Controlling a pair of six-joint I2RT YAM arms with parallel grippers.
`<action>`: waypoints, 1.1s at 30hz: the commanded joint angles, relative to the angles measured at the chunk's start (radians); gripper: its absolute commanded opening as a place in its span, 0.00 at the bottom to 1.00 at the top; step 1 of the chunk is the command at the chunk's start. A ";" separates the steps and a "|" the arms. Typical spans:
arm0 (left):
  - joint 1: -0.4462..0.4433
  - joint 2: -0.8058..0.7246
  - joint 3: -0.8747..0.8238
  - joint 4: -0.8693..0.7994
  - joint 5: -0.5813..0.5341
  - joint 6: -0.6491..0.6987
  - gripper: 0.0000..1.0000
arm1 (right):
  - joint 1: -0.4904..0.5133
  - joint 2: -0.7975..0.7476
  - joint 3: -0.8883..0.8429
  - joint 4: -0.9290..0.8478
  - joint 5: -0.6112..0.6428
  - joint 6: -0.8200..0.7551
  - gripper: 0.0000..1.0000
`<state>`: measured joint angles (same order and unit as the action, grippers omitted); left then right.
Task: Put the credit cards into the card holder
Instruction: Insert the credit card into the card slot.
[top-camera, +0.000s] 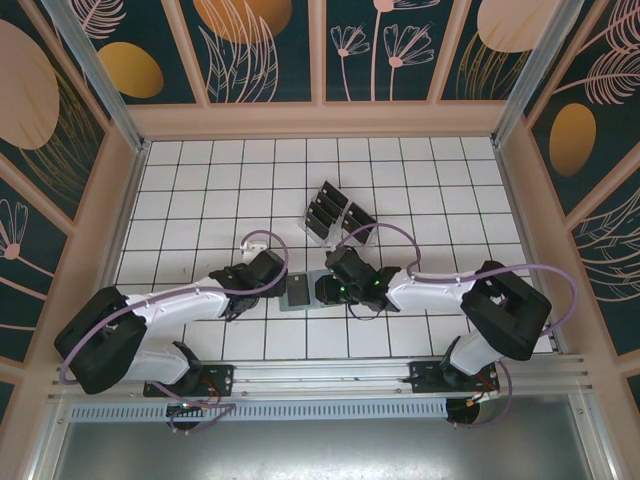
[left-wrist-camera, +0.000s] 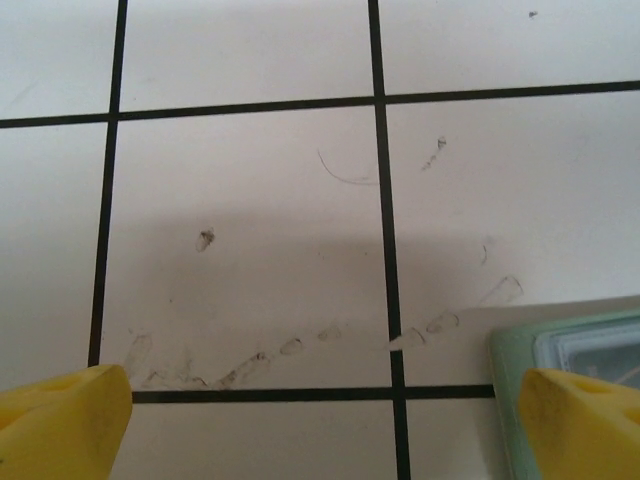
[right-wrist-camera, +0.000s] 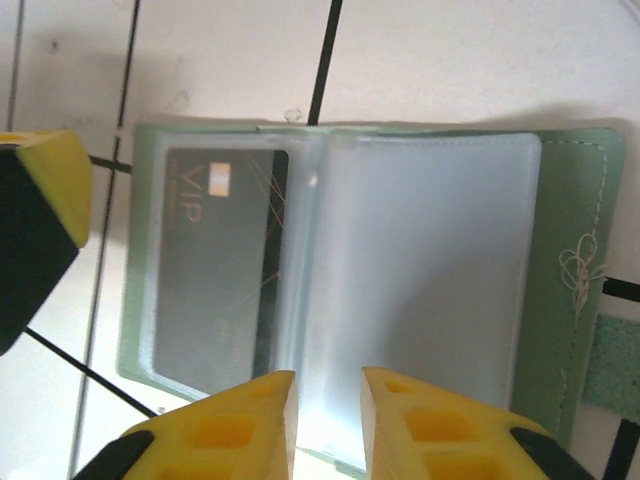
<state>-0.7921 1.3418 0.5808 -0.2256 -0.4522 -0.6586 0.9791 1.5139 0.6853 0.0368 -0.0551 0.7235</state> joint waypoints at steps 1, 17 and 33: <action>0.021 0.015 0.051 0.021 0.047 0.053 0.99 | 0.003 -0.028 0.029 0.021 -0.013 0.034 0.30; 0.041 0.072 0.040 0.033 0.050 0.061 0.98 | 0.017 0.060 0.066 0.080 -0.037 0.077 0.26; 0.046 0.072 -0.033 0.066 0.063 0.018 0.99 | 0.018 0.127 0.107 0.091 -0.053 0.074 0.26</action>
<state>-0.7525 1.4147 0.5663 -0.1761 -0.3992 -0.6178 0.9901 1.6199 0.7605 0.1085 -0.1036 0.7921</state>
